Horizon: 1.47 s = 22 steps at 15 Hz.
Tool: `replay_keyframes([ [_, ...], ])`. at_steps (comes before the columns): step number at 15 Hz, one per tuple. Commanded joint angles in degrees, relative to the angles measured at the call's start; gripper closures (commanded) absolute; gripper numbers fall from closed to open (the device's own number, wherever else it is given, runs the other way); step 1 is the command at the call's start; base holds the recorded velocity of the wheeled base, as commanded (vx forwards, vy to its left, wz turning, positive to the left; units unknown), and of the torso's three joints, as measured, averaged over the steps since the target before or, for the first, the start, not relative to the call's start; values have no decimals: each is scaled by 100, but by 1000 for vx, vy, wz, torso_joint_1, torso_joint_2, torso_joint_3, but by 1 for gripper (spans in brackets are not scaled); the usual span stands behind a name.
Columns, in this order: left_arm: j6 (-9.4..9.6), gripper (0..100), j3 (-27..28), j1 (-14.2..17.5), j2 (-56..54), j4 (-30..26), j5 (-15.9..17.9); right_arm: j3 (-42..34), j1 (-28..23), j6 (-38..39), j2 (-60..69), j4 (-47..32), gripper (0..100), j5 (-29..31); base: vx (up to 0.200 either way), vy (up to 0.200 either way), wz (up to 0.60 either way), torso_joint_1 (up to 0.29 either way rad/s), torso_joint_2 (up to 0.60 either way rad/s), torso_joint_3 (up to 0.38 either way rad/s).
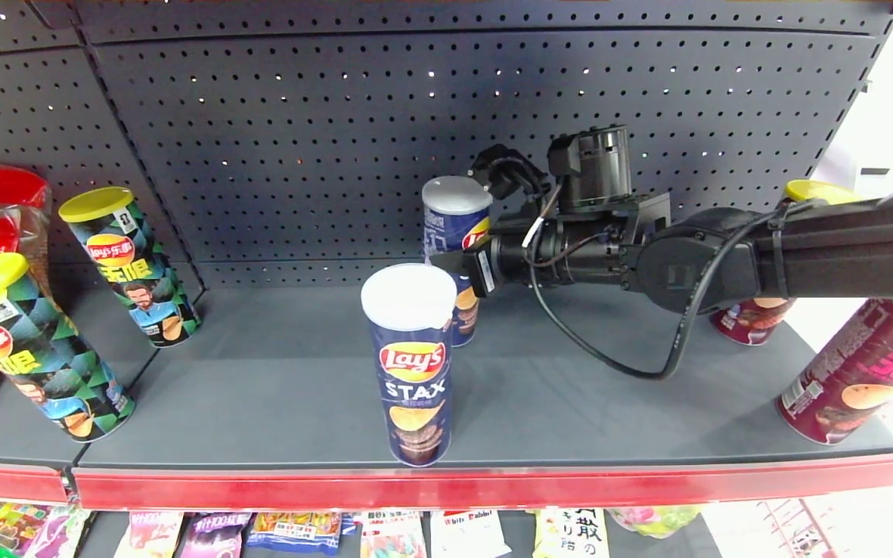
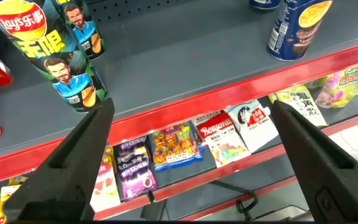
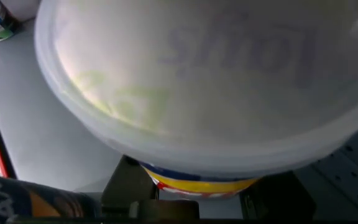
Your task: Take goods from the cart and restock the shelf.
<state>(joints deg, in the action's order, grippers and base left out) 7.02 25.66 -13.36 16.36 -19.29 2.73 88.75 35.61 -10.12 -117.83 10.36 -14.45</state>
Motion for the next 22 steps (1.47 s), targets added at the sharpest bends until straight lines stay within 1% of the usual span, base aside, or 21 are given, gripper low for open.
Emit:
replay_keyframes([
  [1,1,0,-9,0,-19,-5,-1,29,7,-8,-64,1,100,30,0,0,0,0,0,0],
  [11,1,0,-17,0,-36,-31,-1,-24,60,10,-64,1,100,47,0,0,0,0,0,0],
  [12,1,0,-17,0,-36,-31,-1,-24,60,10,-64,10,0,47,0,0,0,0,0,0],
  [16,1,0,-17,0,-28,-31,-1,-77,60,10,15,1,0,65,0,0,0,0,0,0],
  [18,1,0,-17,0,-28,-31,8,-314,51,10,235,1,0,126,0,0,0,0,0,0],
  [22,19,0,-211,0,-28,-5,52,-1334,-98,45,999,10,0,302,0,0,0,0,0,0],
])
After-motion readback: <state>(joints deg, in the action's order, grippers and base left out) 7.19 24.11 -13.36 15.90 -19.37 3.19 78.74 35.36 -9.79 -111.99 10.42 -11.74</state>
